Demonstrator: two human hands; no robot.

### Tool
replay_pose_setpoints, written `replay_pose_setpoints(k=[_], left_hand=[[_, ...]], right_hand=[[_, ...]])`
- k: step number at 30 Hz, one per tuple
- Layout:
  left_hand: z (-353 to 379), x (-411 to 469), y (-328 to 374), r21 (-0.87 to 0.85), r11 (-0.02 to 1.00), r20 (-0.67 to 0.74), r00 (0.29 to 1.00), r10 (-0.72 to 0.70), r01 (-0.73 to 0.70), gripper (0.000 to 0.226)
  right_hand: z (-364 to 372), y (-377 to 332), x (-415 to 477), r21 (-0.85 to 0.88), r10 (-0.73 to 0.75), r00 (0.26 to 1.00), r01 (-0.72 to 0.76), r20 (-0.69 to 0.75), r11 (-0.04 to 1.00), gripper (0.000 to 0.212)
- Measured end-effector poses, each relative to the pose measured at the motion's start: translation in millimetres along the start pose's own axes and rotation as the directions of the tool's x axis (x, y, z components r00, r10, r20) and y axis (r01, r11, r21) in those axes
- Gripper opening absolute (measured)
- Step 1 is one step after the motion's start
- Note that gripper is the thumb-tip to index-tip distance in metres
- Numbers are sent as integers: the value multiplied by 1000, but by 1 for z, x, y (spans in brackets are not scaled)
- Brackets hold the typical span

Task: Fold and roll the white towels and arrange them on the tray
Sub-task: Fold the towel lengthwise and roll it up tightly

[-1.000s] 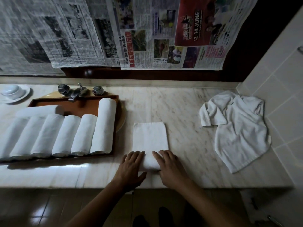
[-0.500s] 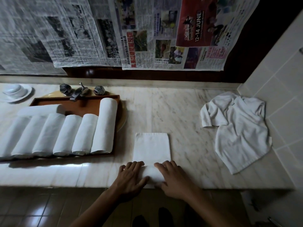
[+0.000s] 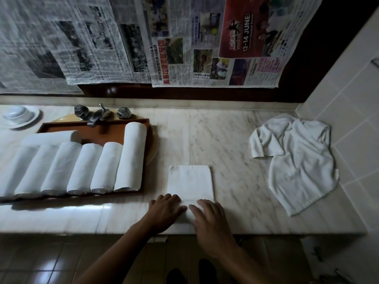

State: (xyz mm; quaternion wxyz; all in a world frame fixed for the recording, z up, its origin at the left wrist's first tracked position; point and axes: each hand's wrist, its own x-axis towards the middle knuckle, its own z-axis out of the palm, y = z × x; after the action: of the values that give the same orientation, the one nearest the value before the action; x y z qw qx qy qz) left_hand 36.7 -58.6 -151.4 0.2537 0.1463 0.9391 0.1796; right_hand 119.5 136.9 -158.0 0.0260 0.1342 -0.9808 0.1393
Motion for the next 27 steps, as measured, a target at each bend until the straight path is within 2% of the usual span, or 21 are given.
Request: replay_pose_setpoints(k=[2,5,8,9,11,12,14,16,21,27], left_hand=[[0,6,-2,-66,997,1,999,-41,41,57],[-4,7,-2,-256,966,-25,999,-44,36,59],[-3,4,2,-316,948,-137,990,-13,-32,18],[-1,2,2,-297,955,-175,984,-29,-24,17],[5,-3,2,-186,983,-283,958,-41,-13,49],[8,-5,2,-103,994,-330,944,9,-46,60],[15,-8,1,63,985,-342,923,175,-163,63],[18,-9,-1,157,962,-281,924,259,-222,65],[9,-9,-4,194,954,-163,952,259,-226,79],[12,-24,-3,128,961,-29,968,250,-244,74]], right_hand=[[5,-1,-6,-39,17,998,-15,59,999,65],[8,4,-4,-89,28,993,-18,111,996,81],[4,6,5,-90,27,992,-15,126,996,86],[2,6,8,-94,24,991,-11,135,995,86],[-1,9,13,-104,11,987,5,160,995,85],[-2,10,16,-108,3,985,16,170,994,83],[-4,14,22,-123,-7,982,30,186,992,80],[-5,16,30,-134,2,977,28,215,991,82],[-10,20,41,-115,9,952,27,307,993,77],[-20,19,36,-82,7,880,36,476,996,75]])
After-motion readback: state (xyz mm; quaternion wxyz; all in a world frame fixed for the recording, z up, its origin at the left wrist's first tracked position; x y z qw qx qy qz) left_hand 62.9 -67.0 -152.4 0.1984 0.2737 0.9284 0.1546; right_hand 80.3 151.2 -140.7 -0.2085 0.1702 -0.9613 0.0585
